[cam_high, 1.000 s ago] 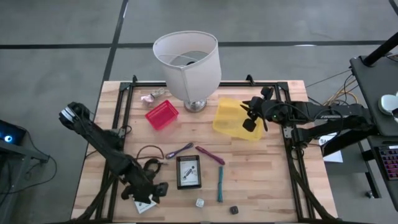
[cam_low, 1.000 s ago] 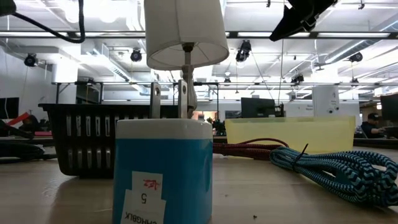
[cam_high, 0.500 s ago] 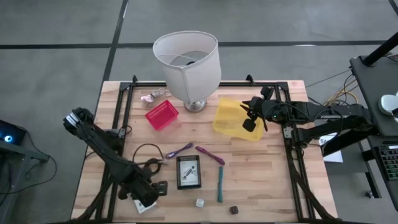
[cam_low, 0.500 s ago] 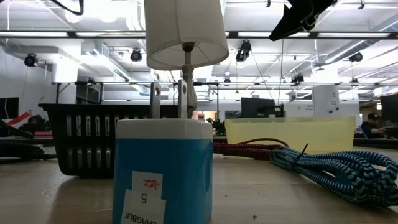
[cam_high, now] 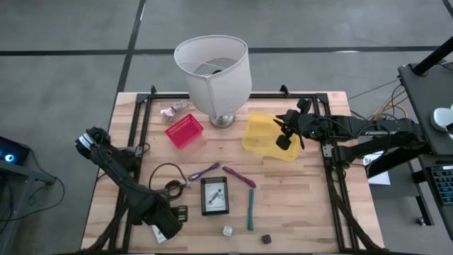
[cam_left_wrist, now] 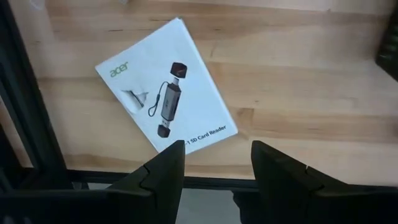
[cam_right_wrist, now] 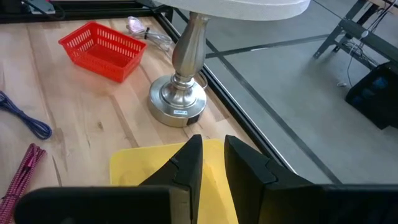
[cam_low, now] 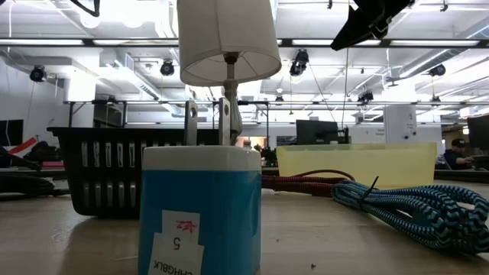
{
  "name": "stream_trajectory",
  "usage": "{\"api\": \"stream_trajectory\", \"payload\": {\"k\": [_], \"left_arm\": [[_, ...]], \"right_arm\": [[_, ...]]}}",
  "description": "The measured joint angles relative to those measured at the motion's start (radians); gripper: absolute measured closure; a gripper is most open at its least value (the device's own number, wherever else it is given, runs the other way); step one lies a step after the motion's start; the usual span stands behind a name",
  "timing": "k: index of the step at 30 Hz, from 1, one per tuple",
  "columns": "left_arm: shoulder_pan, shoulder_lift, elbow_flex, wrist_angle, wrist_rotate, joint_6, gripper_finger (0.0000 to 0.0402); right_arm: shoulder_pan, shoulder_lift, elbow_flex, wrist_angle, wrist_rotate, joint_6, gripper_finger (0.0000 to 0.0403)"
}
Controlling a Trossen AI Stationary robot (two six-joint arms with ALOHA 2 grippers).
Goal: Pick and place items into bin
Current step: Put the card reader box into the black bin
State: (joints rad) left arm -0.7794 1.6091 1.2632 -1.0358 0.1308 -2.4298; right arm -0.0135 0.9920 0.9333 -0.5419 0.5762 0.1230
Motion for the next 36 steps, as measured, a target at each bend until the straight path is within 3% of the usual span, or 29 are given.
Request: {"api": "stream_trajectory", "payload": {"k": [25,36], "left_arm": [[-0.101,0.042,0.021,0.002,0.101,-0.017,0.0233],[-0.103,0.042,0.021,0.081,0.096,0.201,0.0233]], "right_arm": [[0.0,0.0,0.0,0.0,0.0,-0.003,0.0346],[0.0,0.0,0.0,0.001,0.0,-0.004,0.0346]]}}
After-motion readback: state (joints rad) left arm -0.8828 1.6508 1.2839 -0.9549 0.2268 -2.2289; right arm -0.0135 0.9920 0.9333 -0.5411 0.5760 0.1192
